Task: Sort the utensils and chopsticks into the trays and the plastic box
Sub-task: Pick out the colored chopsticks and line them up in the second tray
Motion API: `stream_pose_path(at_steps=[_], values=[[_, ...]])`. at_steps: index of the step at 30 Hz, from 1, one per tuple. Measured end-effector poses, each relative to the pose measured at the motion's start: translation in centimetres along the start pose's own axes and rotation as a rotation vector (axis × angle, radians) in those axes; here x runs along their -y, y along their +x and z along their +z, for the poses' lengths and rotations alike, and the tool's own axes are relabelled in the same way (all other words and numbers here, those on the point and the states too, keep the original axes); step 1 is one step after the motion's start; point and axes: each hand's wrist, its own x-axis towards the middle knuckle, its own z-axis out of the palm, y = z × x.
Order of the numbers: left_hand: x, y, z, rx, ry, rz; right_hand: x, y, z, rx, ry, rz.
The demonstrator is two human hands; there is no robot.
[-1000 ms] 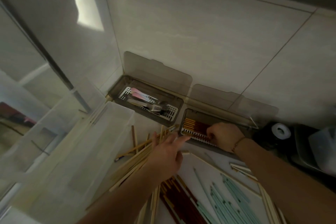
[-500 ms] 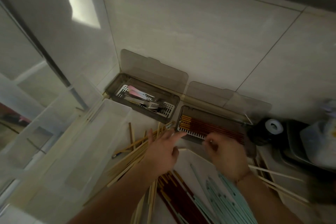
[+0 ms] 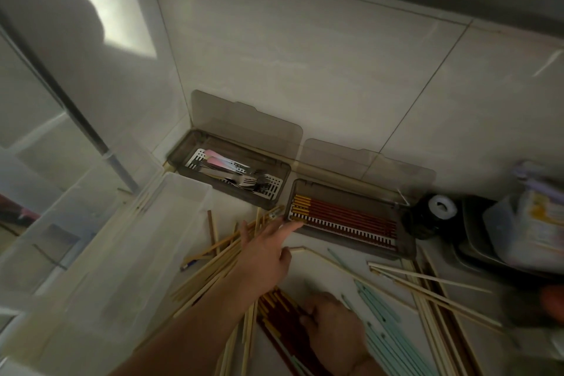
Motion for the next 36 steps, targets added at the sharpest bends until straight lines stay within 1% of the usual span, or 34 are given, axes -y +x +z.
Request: stream_pose_path(at_steps=[3,5,6,9,10,12,13,14,16,17,18,20,21,23,27,33,36], values=[[0.3,0.0,-0.3,0.014,-0.005,0.021,1.1,-0.8,-0.9,-0.067,0.004,-0.006],[0.7,0.1,-0.5,0.036,-0.001,0.046,2.0,-1.4,-2.4,-0.176,0.092,-0.043],[1.0,0.1,-0.7,0.045,0.003,0.055,2.5,-1.6,-3.4,-0.24,0.217,-0.079],[1.2,0.1,-0.7,0.045,0.017,0.052,4.0,-1.9,-8.0,-0.448,0.786,-0.186],[1.1,0.1,-0.7,0.044,0.01,0.044,4.2,-1.6,-9.9,-0.544,0.898,-0.254],[0.8,0.2,-0.6,0.041,-0.02,0.023,4.1,-0.5,-13.5,-0.685,0.934,-0.376],[0.7,0.2,-0.5,0.039,-0.032,0.015,3.7,0.5,-14.9,-0.705,0.907,-0.397],[0.6,0.1,-0.5,0.037,-0.037,0.012,3.1,1.8,-16.0,-0.699,0.848,-0.395],[0.5,0.0,-0.6,0.041,-0.042,0.015,1.4,4.9,-17.0,-0.63,0.596,-0.353],[0.5,0.0,-0.7,0.042,-0.048,0.017,0.5,6.5,-16.9,-0.551,0.455,-0.315],[0.5,0.0,-0.8,0.044,-0.051,0.018,-0.3,7.9,-16.6,-0.439,0.357,-0.269],[0.5,0.0,-0.9,0.043,-0.043,0.02,-1.7,10.1,-15.4,-0.206,0.236,-0.189],[0.5,0.0,-0.9,0.037,-0.035,0.022,-2.2,10.9,-14.6,-0.123,0.175,-0.166],[0.5,0.0,-0.7,0.022,-0.032,0.026,-2.7,12.2,-13.4,-0.021,0.051,-0.137],[0.8,-0.1,-0.3,-0.001,-0.039,0.037,-2.5,14.0,-12.2,0.019,-0.088,-0.144],[1.0,0.2,0.1,-0.013,-0.057,0.03,-3.2,15.6,-11.2,0.018,-0.167,-0.152],[1.0,0.2,0.1,-0.012,-0.058,0.026,-3.7,15.4,-11.2,0.007,-0.148,-0.141]])
